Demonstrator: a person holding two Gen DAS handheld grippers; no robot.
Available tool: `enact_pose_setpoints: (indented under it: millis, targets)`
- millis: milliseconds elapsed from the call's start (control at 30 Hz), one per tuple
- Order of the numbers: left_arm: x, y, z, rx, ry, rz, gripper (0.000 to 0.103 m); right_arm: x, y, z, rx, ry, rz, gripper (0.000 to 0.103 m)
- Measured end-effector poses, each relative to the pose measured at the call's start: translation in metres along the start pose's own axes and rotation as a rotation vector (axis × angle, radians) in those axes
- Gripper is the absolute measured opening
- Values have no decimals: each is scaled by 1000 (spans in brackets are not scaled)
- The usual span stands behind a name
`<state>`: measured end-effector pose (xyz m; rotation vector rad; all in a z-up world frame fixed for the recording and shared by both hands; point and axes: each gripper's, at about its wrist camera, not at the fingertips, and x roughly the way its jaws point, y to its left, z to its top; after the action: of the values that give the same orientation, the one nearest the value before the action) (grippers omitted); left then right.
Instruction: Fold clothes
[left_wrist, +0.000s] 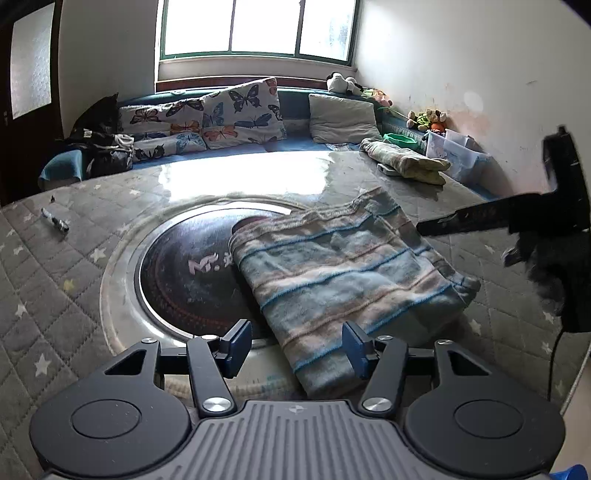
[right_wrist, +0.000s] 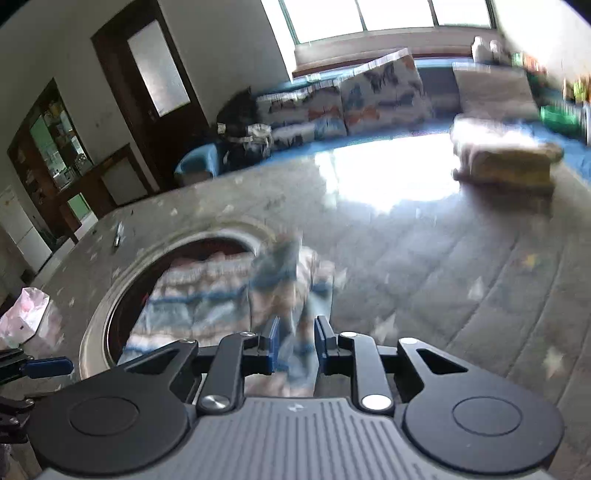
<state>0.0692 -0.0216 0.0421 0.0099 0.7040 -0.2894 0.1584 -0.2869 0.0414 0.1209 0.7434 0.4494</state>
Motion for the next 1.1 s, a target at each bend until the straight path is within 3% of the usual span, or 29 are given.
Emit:
enact_pose_setpoints:
  millis: [200, 367, 567, 733, 867, 1100]
  targets:
    - [22, -15, 16, 49, -28, -29, 54, 17, 22, 17, -93, -20, 32, 27]
    - [43, -20, 12, 91, 21, -38, 49, 50, 32, 24, -135, 3, 35, 26]
    - [57, -7, 1, 90, 93, -39, 49, 80, 14, 17, -124, 73, -9, 24]
    - [60, 10, 23, 53, 56, -17, 48, 67, 16, 24, -150, 44, 0, 26]
    - [81, 19, 51, 15, 38, 2, 38, 75, 17, 31, -168, 55, 17, 26]
    - [128, 11, 80, 27, 46, -35, 32, 89, 9, 31, -181, 82, 35, 25]
